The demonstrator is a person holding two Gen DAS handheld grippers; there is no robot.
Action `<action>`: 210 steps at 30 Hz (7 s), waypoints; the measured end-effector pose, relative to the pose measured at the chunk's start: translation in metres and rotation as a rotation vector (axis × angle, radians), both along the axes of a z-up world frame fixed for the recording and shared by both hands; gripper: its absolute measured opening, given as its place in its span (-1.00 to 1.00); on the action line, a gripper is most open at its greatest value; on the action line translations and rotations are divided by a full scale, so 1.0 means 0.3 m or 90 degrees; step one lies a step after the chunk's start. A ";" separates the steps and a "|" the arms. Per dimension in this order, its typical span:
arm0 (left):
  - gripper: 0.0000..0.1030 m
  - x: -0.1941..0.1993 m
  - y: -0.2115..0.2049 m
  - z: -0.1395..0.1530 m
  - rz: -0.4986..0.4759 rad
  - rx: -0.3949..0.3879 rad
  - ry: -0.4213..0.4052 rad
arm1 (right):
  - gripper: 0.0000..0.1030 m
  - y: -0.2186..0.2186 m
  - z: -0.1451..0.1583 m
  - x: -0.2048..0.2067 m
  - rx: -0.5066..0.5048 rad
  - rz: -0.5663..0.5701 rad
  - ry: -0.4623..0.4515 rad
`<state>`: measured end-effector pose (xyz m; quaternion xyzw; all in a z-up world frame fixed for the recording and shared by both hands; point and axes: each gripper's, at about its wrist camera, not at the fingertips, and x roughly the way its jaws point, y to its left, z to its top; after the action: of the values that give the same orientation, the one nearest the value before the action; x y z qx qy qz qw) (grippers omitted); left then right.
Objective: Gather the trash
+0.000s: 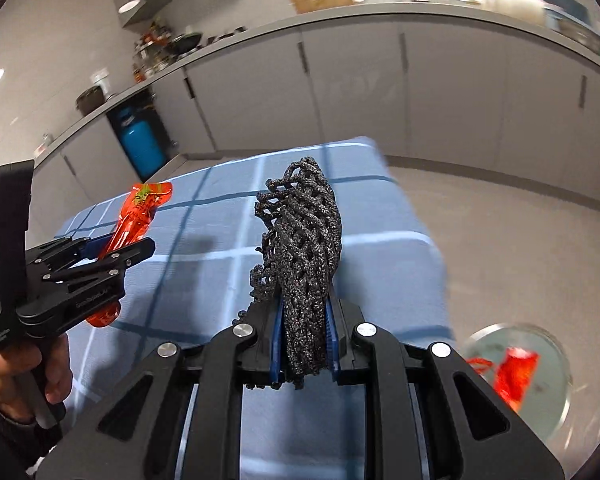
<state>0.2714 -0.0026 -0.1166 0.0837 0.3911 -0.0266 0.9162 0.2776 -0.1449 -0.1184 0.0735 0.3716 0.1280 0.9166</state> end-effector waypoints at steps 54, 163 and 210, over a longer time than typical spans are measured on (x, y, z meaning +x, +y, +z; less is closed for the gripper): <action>0.68 -0.227 -0.719 0.005 -0.261 -0.017 -0.033 | 0.45 -0.632 -0.144 -0.395 0.018 -0.334 -0.009; 0.91 -0.363 -0.551 0.179 -0.258 -0.051 -0.122 | 0.52 -0.518 0.059 -0.559 -0.004 -0.326 -0.092; 0.91 -0.366 -0.529 0.197 -0.251 -0.058 -0.134 | 0.67 -0.535 0.072 -0.584 -0.027 -0.354 -0.094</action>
<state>0.1618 -0.1612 -0.0577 0.1190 0.2681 -0.2140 0.9317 0.1025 -0.3054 -0.0969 0.1438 0.2717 -0.1308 0.9426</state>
